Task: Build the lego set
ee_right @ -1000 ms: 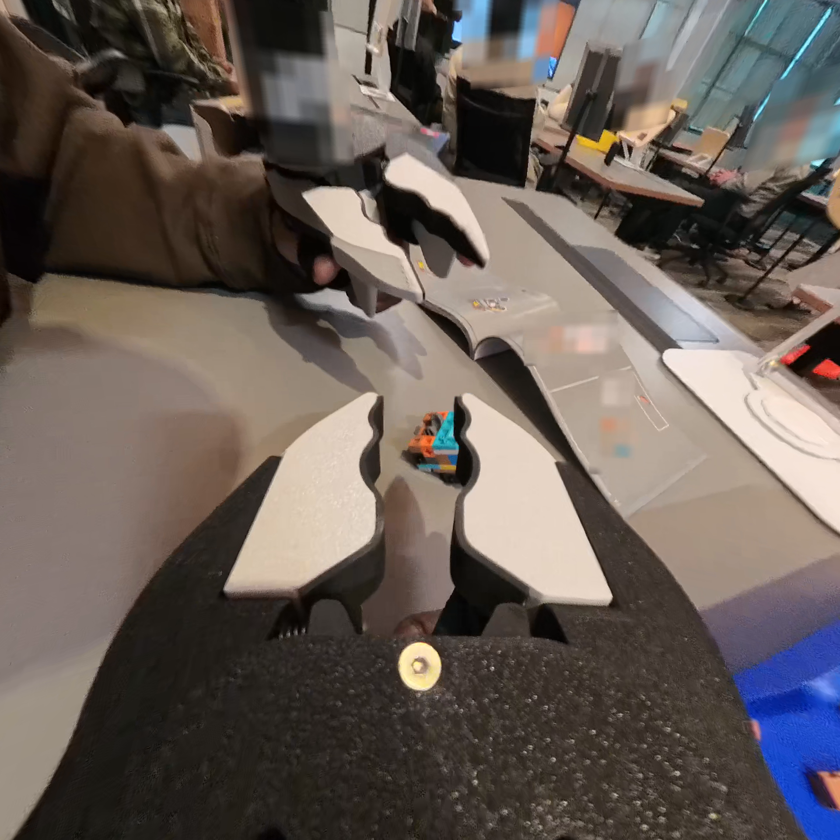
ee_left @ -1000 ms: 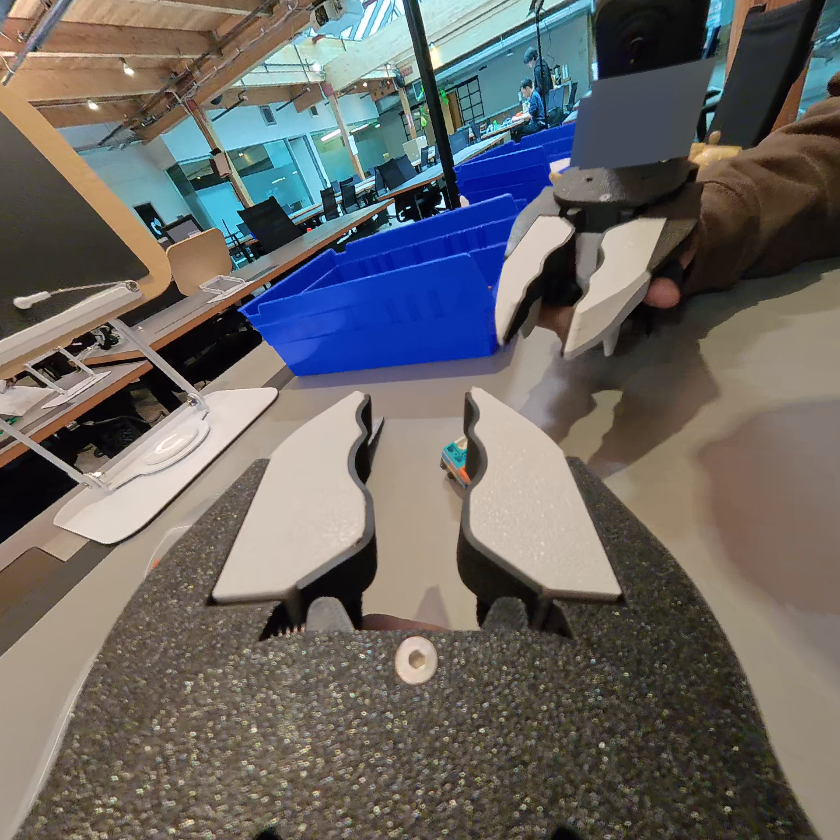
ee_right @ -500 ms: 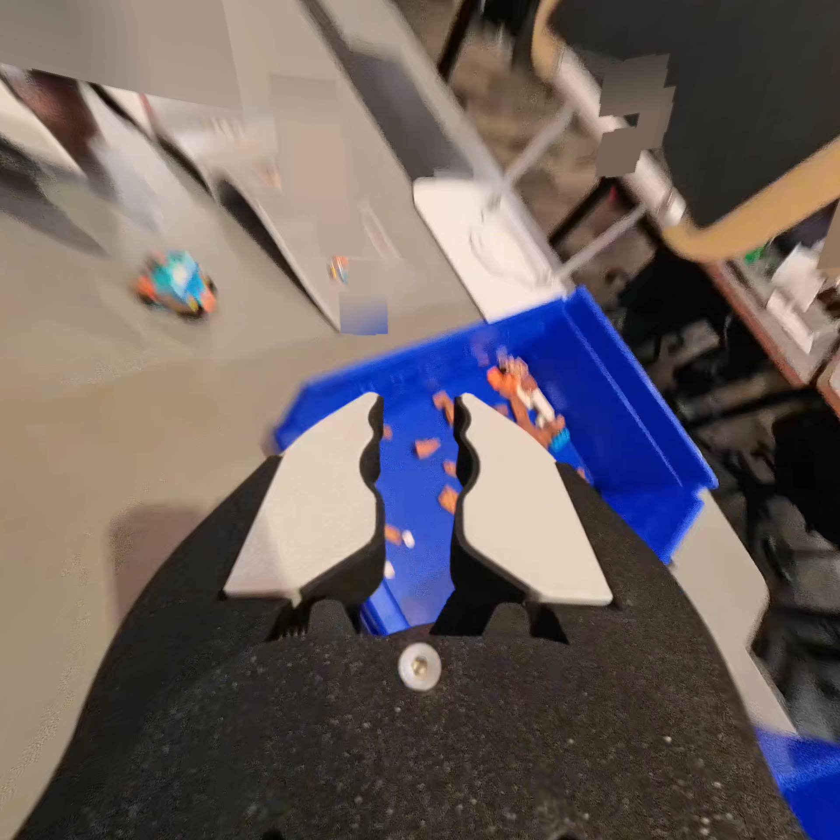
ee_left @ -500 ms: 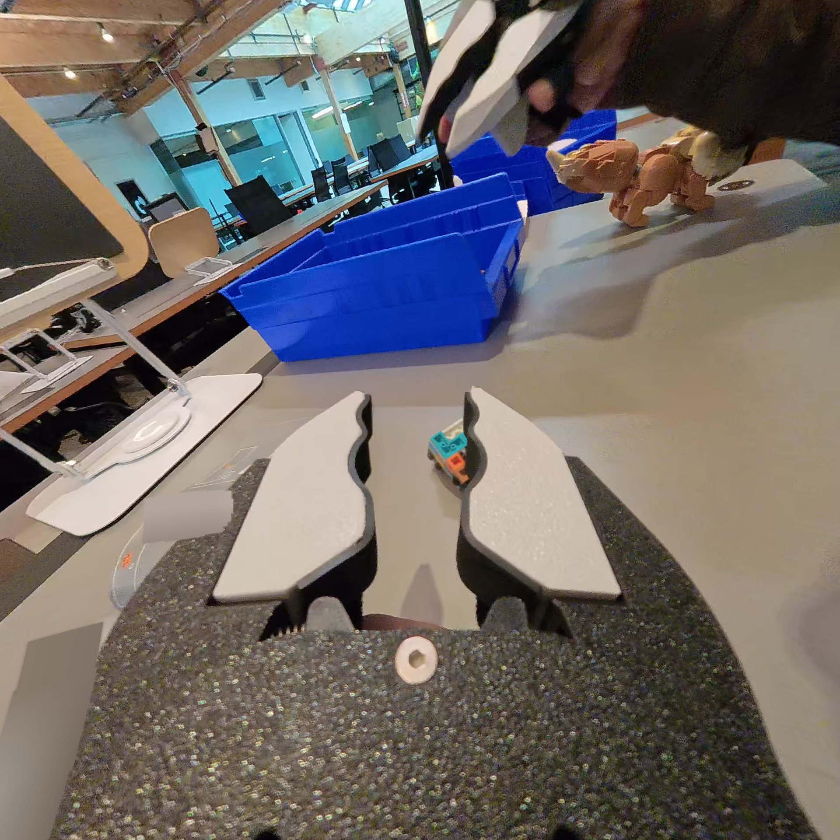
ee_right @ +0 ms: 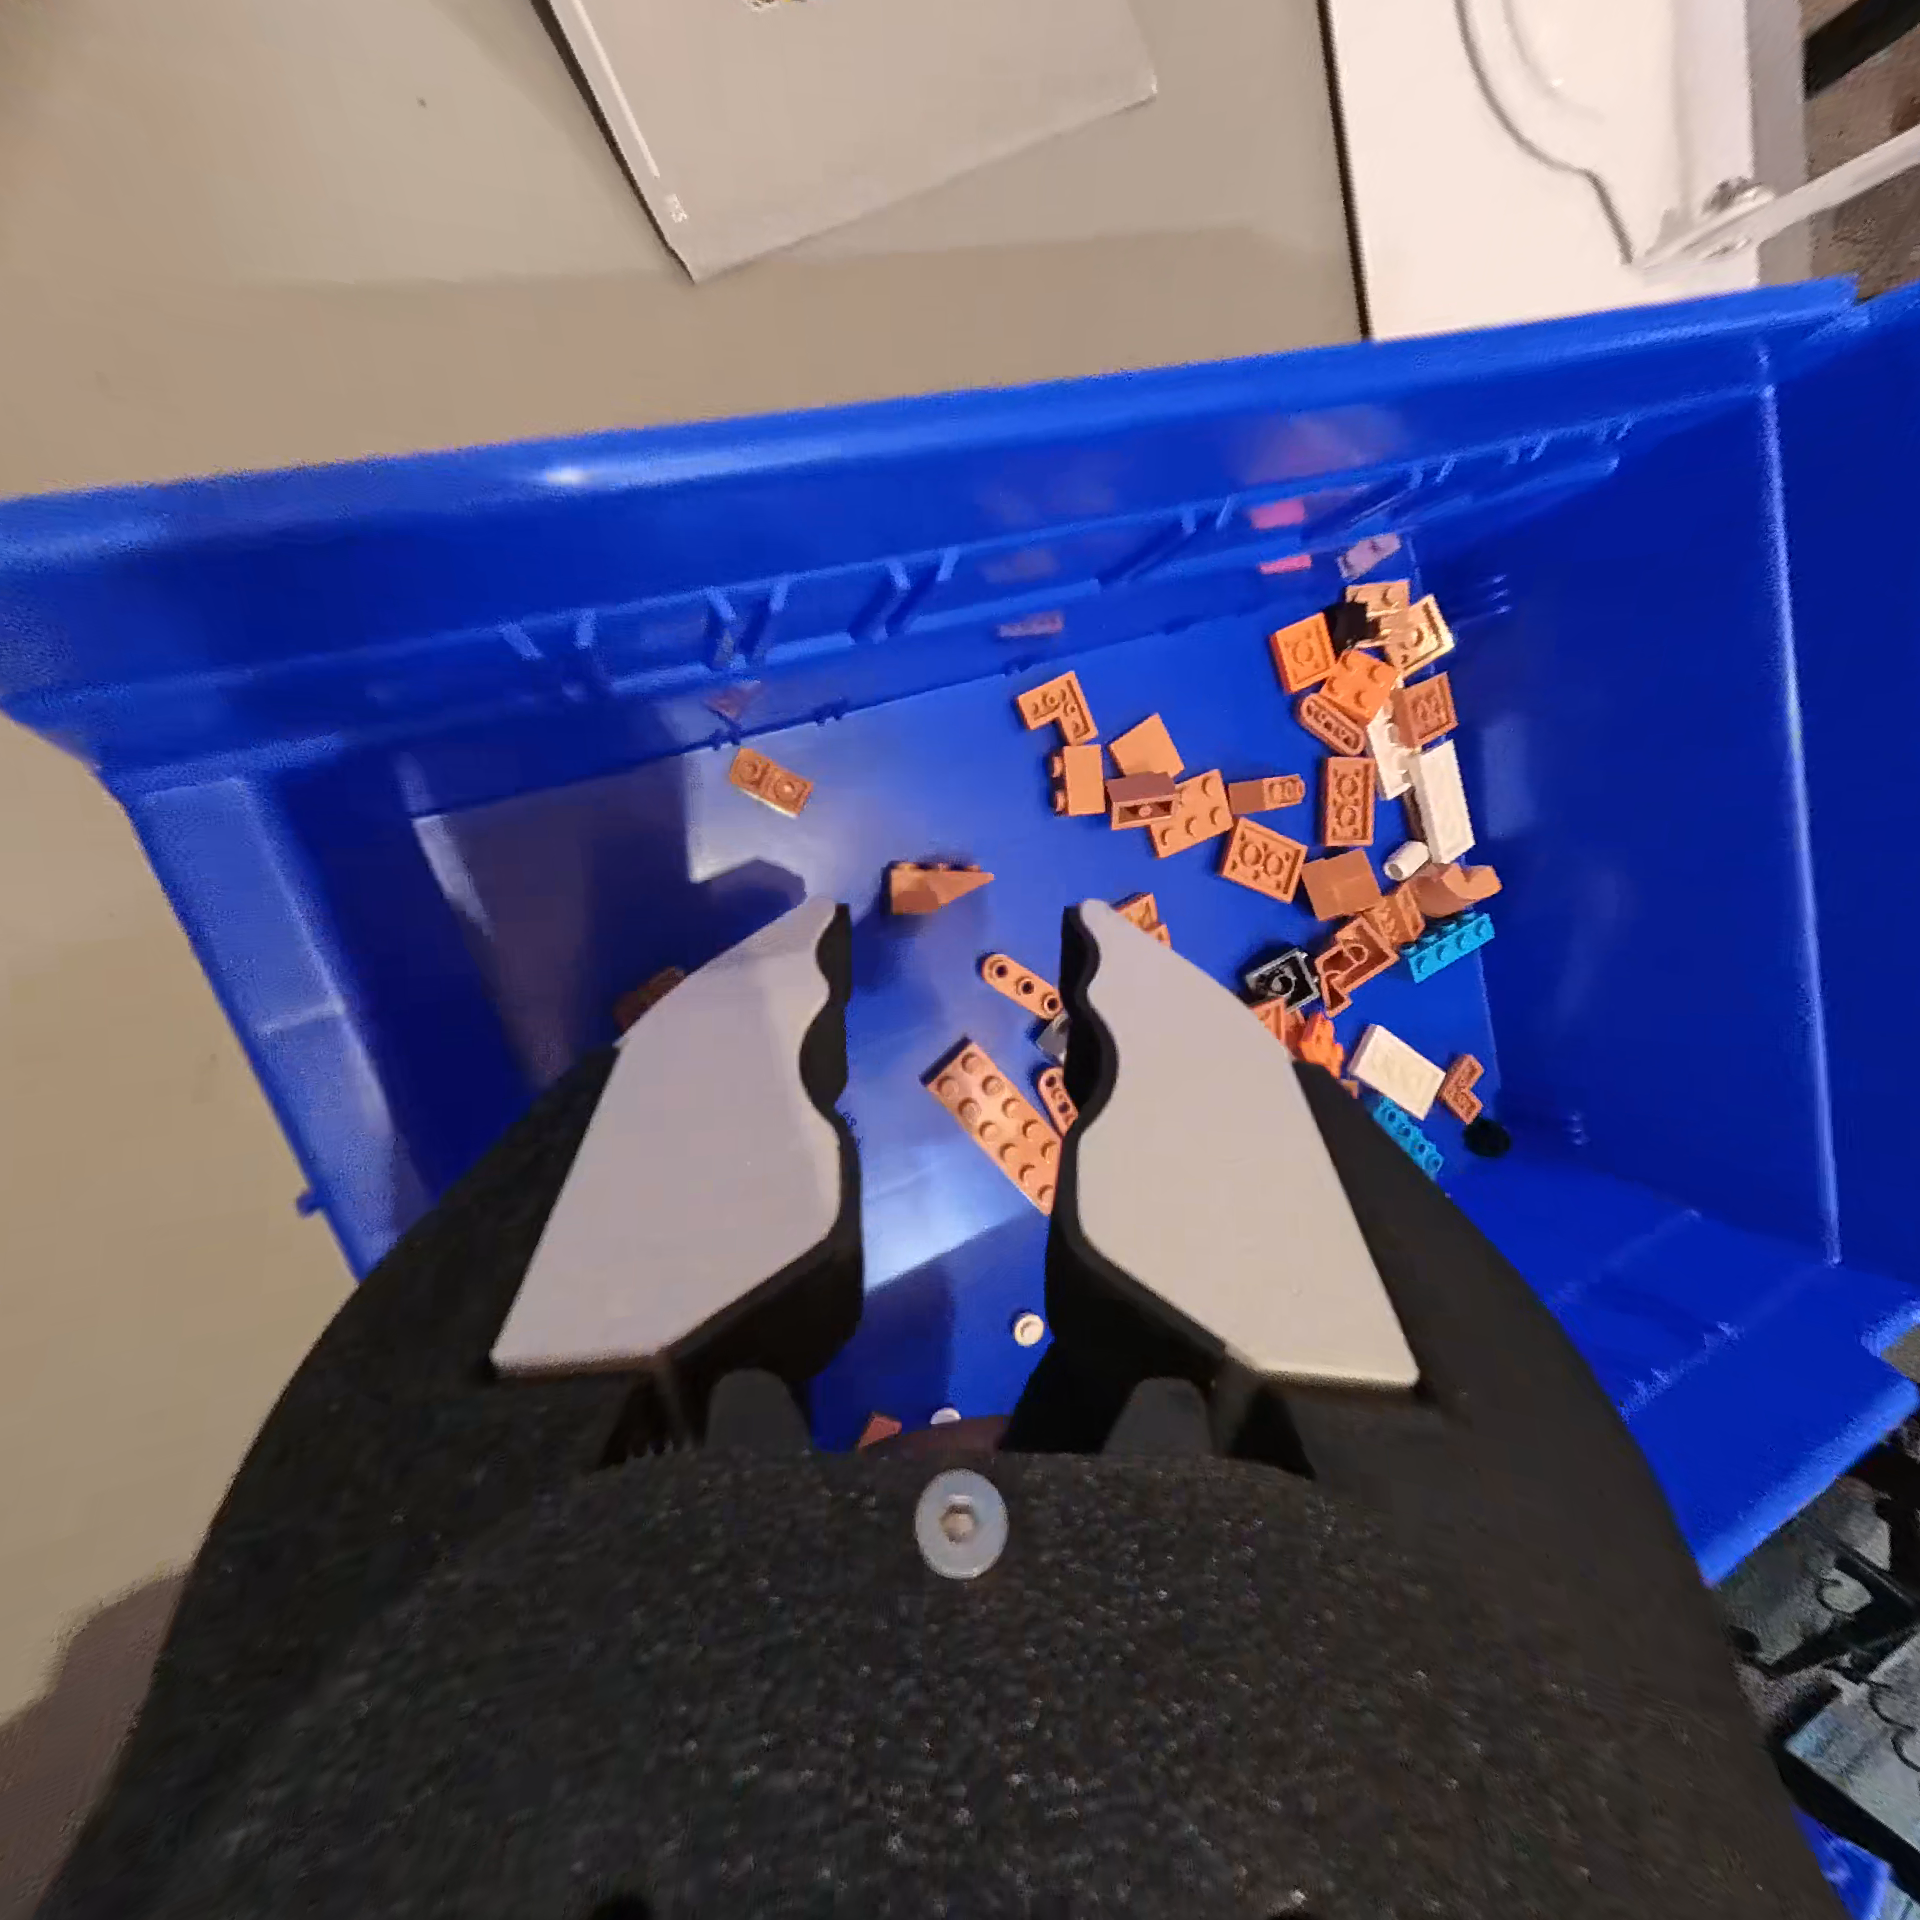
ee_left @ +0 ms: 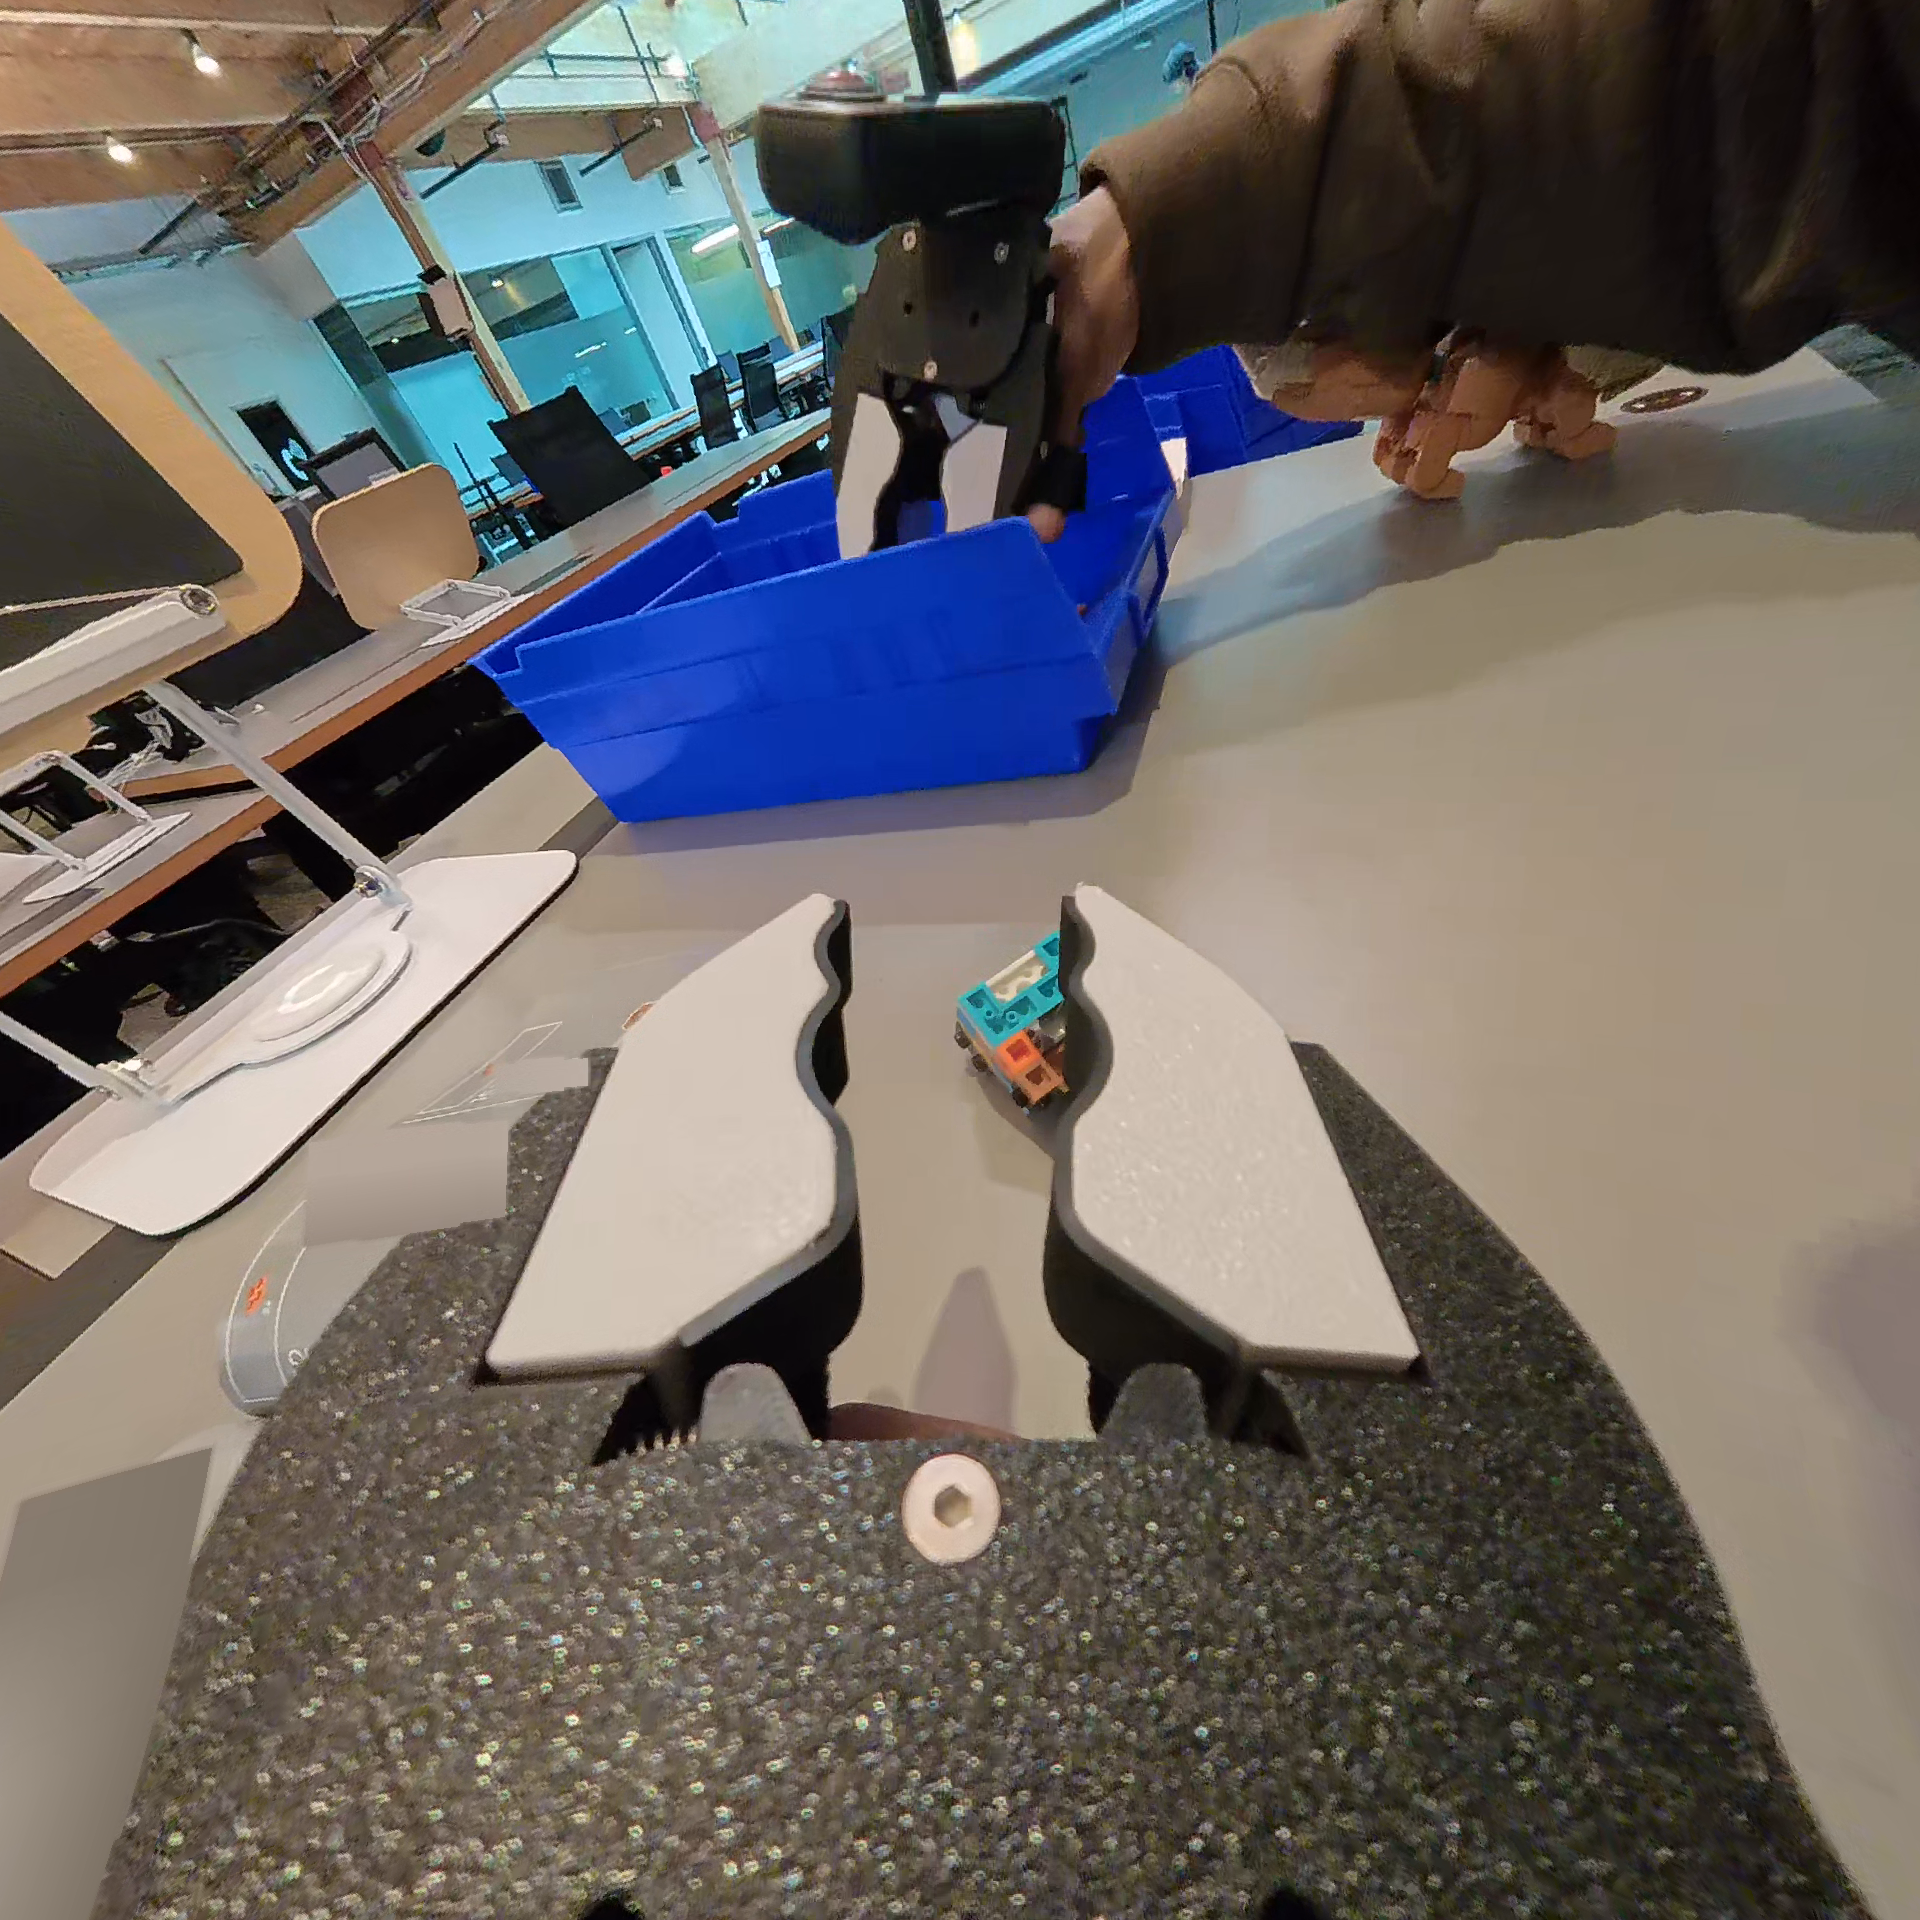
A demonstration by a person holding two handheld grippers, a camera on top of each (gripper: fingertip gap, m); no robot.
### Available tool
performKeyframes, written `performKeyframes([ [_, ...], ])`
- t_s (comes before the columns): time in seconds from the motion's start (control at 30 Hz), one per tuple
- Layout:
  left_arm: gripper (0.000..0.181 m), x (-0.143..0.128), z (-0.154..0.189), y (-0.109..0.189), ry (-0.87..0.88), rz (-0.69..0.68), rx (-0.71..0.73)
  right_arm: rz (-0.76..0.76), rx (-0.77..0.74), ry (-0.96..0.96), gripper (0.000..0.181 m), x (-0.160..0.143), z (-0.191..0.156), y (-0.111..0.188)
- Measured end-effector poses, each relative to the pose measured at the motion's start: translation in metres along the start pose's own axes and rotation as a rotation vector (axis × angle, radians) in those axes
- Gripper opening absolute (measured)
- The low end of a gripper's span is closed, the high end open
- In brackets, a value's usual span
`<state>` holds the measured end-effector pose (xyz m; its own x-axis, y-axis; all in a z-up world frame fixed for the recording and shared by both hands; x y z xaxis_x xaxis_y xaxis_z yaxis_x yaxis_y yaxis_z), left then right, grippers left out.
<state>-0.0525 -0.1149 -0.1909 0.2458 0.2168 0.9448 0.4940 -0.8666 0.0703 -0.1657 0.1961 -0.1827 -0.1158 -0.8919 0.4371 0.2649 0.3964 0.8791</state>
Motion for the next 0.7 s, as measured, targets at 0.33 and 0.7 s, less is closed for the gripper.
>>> performKeyframes([
  [0.33, 0.038, -0.0009, 0.0003, -0.0013, 0.006, -0.009, -0.010, -0.017, 0.024, -0.052, 0.036, -0.0096, 0.0037, -0.0023],
  [0.7, 0.038, -0.0009, 0.0002, -0.0013, 0.007, -0.009, -0.010, -0.041, 0.031, -0.068, 0.035, -0.0104, 0.0026, -0.0055],
])
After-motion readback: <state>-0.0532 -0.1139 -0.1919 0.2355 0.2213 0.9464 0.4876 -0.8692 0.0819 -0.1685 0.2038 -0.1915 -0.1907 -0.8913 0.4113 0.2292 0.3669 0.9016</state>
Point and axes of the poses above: each gripper's, where its closed fingertips meet, y back along the fingers, x out of its top, z = x × y across the jaws, the point moved 7 cm from there along y, back along the fingers, and after that the axes turned 10 degrees about x, right-handed, at the moved point
